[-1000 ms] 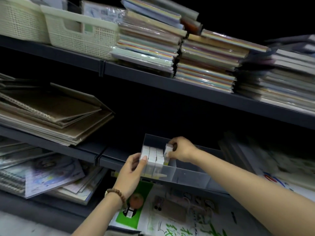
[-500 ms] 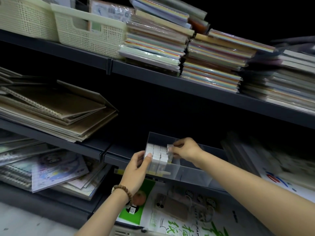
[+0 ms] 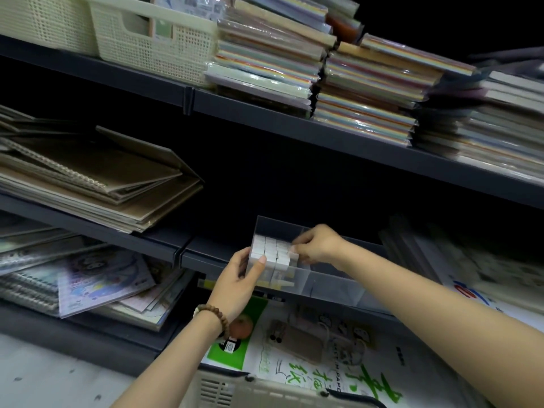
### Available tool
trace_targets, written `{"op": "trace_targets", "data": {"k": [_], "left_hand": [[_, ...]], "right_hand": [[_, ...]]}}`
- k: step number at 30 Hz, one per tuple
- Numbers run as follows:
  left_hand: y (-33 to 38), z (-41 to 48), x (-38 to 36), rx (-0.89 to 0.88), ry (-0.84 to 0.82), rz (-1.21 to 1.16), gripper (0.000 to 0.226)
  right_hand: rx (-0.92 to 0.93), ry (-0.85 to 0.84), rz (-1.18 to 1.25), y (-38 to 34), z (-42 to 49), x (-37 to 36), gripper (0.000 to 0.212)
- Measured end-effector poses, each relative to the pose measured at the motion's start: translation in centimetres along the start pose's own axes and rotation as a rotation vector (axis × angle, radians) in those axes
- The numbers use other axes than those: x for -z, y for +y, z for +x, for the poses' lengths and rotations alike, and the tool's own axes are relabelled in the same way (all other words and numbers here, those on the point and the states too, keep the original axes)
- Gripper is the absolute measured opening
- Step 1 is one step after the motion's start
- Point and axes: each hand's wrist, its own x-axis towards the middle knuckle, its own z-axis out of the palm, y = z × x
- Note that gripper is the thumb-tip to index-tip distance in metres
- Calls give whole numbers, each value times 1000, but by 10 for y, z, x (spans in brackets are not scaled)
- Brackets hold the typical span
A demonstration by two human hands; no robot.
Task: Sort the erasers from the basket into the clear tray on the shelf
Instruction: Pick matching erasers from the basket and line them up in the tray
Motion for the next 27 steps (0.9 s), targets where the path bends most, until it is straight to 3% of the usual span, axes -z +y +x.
{"op": "trace_targets", "data": {"k": [7, 15, 19, 22, 27], "left_hand": [[-3, -17, -3, -39, -24, 118, 89], [-18, -57, 3, -19, -138, 422, 104], [-52, -87, -1, 47, -315, 682, 88], [-97, -116, -15, 150, -440, 885, 73], [-178, -170, -39, 434, -649, 893, 67]], "right_hand": [[148, -88, -8, 5, -26, 9, 46], [280, 16, 156, 54, -98, 4, 42], [130, -99, 408, 116, -129, -35, 38], [-65, -186, 364, 171, -141, -89, 38], [-339, -408, 237, 251, -161, -179, 40]]}}
